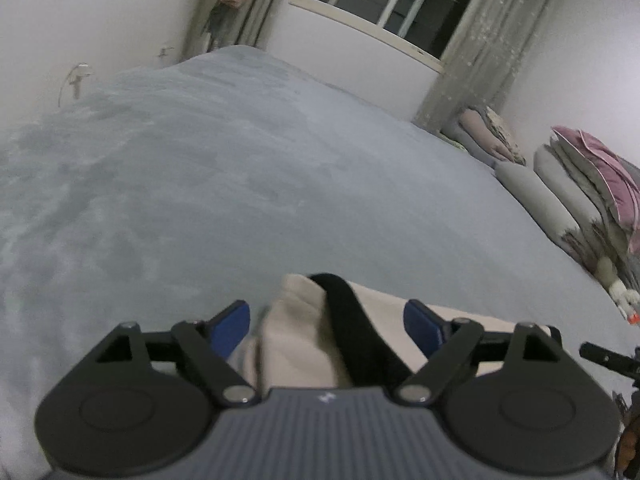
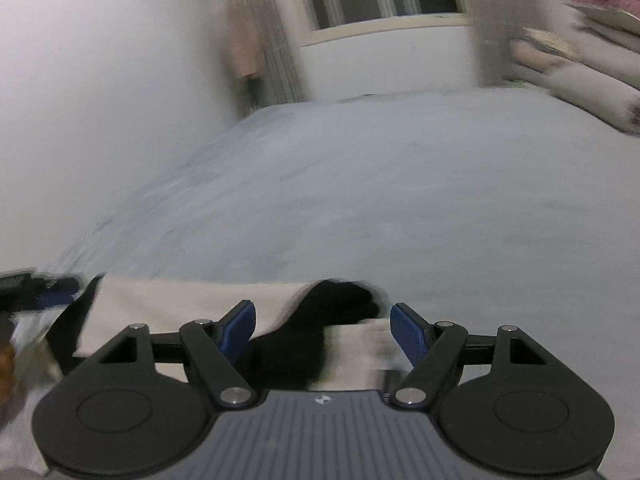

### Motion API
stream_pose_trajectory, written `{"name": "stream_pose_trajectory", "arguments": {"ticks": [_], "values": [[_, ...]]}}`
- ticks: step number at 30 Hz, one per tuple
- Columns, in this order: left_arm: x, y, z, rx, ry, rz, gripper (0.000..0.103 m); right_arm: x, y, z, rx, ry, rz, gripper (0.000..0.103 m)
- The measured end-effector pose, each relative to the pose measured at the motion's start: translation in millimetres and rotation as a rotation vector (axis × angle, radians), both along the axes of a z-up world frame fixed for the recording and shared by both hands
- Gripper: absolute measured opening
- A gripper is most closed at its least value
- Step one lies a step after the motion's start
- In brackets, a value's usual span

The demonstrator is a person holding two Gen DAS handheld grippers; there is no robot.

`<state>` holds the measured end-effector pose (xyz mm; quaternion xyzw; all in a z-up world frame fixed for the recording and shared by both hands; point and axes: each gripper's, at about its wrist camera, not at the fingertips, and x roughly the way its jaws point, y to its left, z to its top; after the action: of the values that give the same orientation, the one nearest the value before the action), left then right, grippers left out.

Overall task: Fold clothes
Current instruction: 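Grasp the black-and-cream bundle edge with the right gripper while the left gripper grasps it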

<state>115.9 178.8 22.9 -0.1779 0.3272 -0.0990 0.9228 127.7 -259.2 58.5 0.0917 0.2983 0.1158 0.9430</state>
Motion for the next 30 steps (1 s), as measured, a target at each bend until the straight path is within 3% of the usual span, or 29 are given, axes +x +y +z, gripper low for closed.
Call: {"name": "stream_pose_trajectory", "arguments": {"ticks": [2,4,5,6,8,12,16,22,25,27,30], "values": [[8,9,-6,-0.054,0.013,0.017,0.081,5,-25,-10,0.088,0.062,-0.043,0.068],[16,14,-13,-0.087,0.028,0.022,0.076,10,-33,-21,0.173,0.108,-0.025,0.052],[20,14,-17,-0.093,0.036,0.019,0.067,12,-32,-23,0.173,0.116,-0.015,0.049],[24,15,-21,-0.099,0.044,0.015,0.051,14,-30,-25,0.173,0.124,-0.005,0.04],[29,15,-26,-0.104,0.051,0.009,0.033,17,-24,-28,0.125,0.131,-0.001,0.021],[27,15,-26,-0.105,0.045,0.009,0.021,16,-9,-20,0.057,0.062,0.018,0.009],[18,17,-24,-0.106,0.038,0.029,0.02,19,0,-9,-0.017,0.003,0.027,0.008],[17,4,-24,-0.036,0.04,0.058,0.021,27,10,-26,-0.109,0.02,0.024,0.008],[15,-3,-21,0.021,0.03,0.073,0.031,27,11,-32,-0.14,0.022,0.02,0.01],[14,-2,-18,0.032,0.033,0.086,0.039,26,10,-32,-0.139,0.021,0.009,0.018],[9,2,-9,0.034,0.021,0.105,0.04,22,5,-23,-0.089,0.02,-0.029,0.036]]}}
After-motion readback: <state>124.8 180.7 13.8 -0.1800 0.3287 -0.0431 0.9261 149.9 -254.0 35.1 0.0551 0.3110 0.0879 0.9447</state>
